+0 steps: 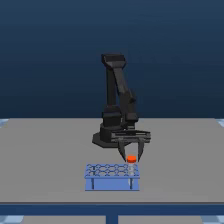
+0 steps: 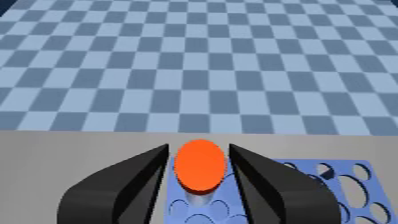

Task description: Pick up the centrifuge tube on the rack

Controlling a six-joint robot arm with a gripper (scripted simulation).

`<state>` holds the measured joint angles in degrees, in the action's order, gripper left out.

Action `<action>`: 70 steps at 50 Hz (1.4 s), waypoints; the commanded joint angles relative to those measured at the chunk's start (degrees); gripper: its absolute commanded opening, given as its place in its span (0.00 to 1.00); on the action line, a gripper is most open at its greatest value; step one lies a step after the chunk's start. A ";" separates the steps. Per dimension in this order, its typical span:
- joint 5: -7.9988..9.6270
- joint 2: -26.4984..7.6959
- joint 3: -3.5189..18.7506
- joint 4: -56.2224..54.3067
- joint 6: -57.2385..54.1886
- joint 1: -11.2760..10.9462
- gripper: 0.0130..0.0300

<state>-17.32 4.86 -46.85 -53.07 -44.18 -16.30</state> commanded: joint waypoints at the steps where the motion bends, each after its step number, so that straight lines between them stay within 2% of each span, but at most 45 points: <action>1: -0.87 -0.45 -0.24 1.93 2.79 0.00 1.00; 27: -1.55 -1.17 -0.59 4.35 5.35 0.00 1.00; 28: -1.55 -1.17 -0.59 4.35 5.35 0.00 0.00; 57: -1.40 -1.03 -0.52 3.87 4.83 0.03 0.00; 70: -0.38 0.06 0.01 0.03 0.79 0.03 0.00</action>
<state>-18.18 4.54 -47.06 -51.66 -41.69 -16.27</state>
